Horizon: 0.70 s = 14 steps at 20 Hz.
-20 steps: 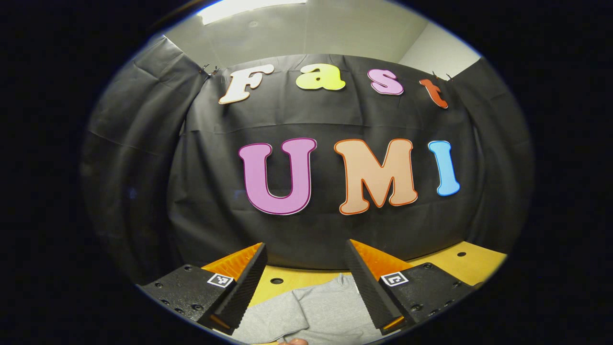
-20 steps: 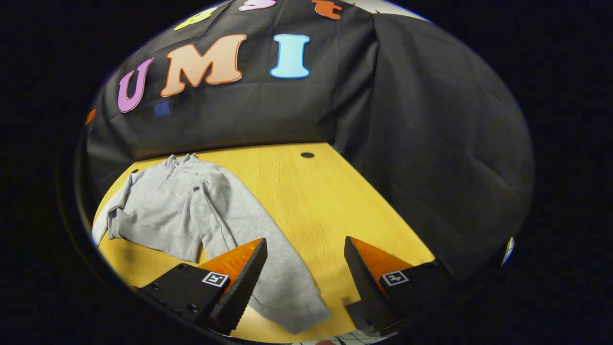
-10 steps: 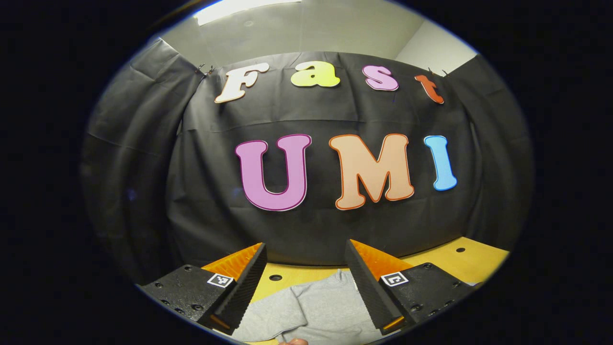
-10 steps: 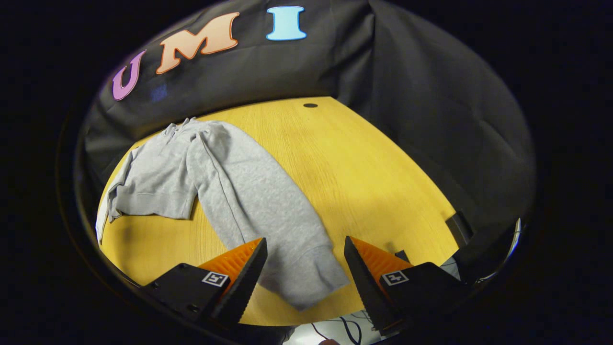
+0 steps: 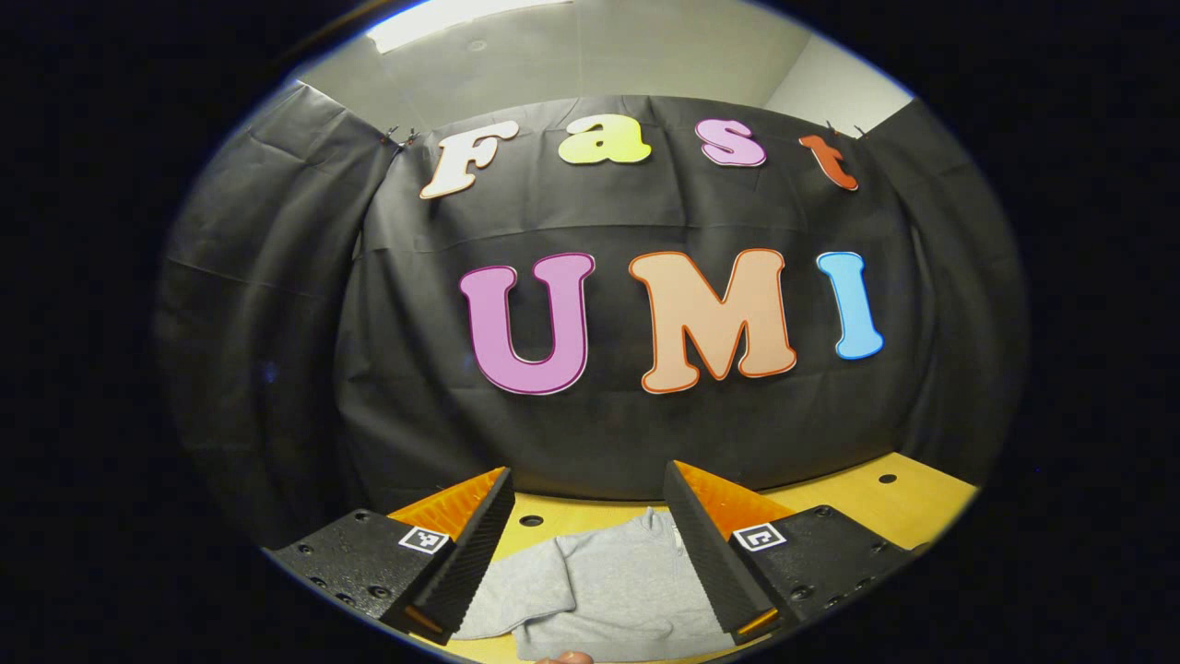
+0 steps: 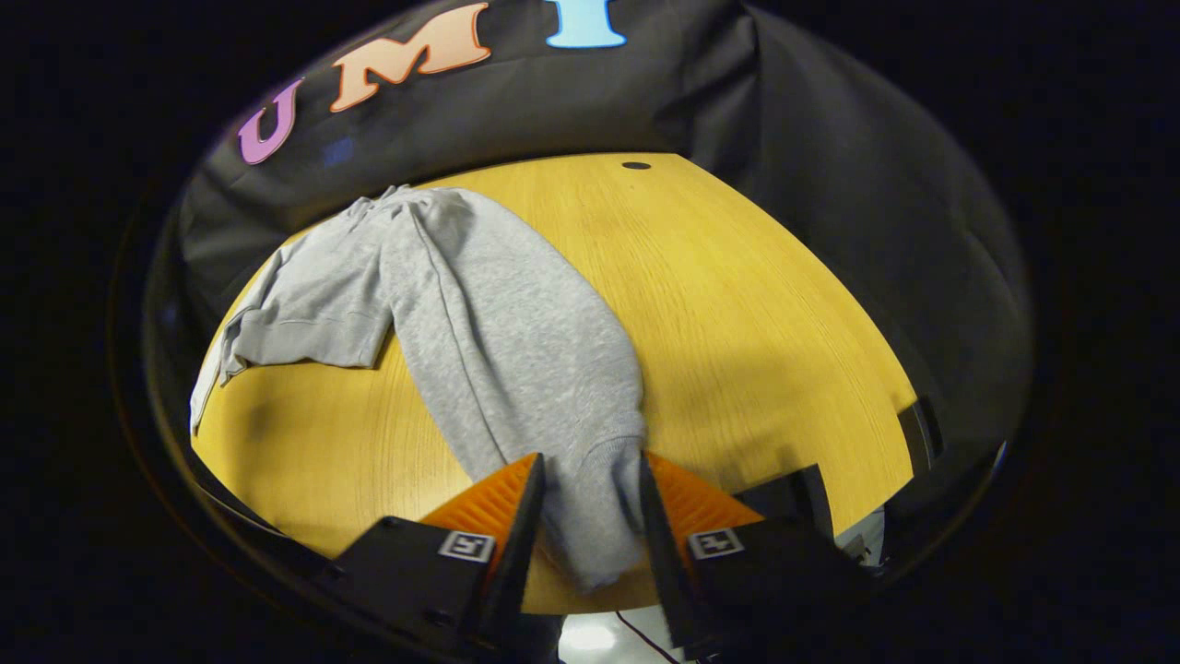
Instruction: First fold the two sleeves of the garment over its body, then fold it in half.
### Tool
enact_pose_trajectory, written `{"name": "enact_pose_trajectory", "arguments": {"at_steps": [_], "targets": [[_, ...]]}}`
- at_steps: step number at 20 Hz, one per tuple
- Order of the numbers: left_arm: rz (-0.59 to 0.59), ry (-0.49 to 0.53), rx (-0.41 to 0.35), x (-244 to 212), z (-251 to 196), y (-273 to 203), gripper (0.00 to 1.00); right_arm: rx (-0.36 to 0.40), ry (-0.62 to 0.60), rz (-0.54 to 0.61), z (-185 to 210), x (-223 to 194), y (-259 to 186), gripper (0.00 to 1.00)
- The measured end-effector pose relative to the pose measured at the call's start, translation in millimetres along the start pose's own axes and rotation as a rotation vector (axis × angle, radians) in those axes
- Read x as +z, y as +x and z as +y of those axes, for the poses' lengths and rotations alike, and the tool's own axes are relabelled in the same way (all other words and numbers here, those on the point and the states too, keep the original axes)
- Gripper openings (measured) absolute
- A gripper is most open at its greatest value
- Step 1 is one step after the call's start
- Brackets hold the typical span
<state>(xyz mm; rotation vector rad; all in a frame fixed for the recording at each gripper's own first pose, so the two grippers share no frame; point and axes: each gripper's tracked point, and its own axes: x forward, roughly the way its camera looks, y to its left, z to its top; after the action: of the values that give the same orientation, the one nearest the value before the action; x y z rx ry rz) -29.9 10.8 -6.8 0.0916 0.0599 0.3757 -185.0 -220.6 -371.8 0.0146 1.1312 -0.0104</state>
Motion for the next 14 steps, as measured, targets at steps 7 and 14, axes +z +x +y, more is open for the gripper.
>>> {"name": "enact_pose_trajectory", "arguments": {"at_steps": [7, 14], "targets": [[0.013, 0.010, 0.056, -7, 19, 0, 0.96, 0.042, 0.135, 0.044, 4, 3, 3, 0.08], [0.014, 0.033, 0.043, -9, 50, 30, 0.95, 0.017, 0.312, -0.023, 21, 54, 2, 0.09]]}}
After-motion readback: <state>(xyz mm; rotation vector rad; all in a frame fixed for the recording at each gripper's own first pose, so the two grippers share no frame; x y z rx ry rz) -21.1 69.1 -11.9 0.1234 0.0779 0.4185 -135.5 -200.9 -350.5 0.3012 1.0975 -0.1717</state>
